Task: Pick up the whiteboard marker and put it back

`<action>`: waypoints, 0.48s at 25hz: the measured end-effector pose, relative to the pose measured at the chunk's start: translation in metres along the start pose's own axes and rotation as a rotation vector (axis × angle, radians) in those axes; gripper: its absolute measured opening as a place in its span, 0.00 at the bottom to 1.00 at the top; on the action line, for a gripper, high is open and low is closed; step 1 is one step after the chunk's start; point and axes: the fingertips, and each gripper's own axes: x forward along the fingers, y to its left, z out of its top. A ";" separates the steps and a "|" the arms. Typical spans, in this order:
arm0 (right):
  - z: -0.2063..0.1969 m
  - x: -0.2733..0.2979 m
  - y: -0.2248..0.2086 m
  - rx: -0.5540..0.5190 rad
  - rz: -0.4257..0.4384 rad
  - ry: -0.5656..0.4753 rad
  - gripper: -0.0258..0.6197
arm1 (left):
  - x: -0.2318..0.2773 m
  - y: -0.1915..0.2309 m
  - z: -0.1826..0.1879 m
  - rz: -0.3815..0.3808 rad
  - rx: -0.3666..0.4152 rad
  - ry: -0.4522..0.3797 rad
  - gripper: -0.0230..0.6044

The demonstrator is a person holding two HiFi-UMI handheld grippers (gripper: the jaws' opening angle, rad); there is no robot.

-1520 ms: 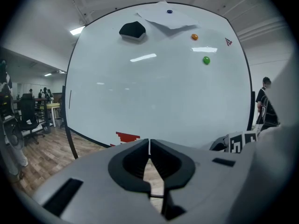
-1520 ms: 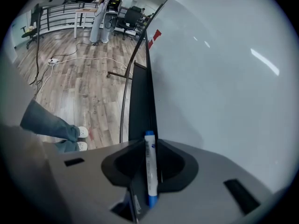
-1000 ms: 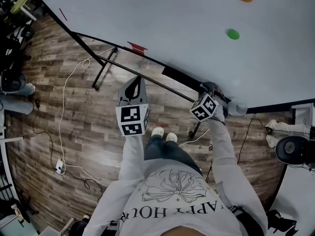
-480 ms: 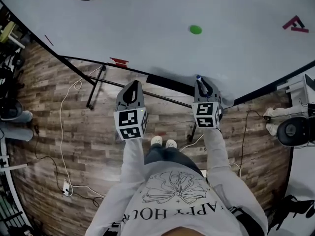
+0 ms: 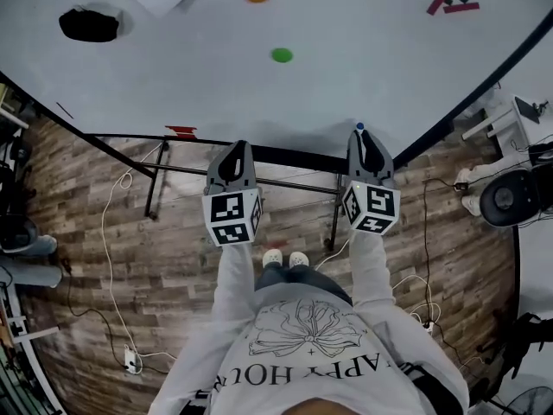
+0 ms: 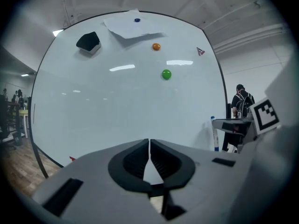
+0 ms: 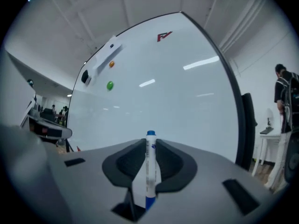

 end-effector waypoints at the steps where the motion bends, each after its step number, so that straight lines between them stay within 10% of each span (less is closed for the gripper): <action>1: 0.006 -0.005 -0.008 0.033 -0.015 -0.033 0.14 | 0.002 -0.007 0.003 -0.012 0.002 -0.005 0.05; 12: 0.032 -0.040 -0.078 0.168 -0.160 -0.179 0.14 | 0.021 -0.061 0.020 -0.110 0.019 -0.032 0.05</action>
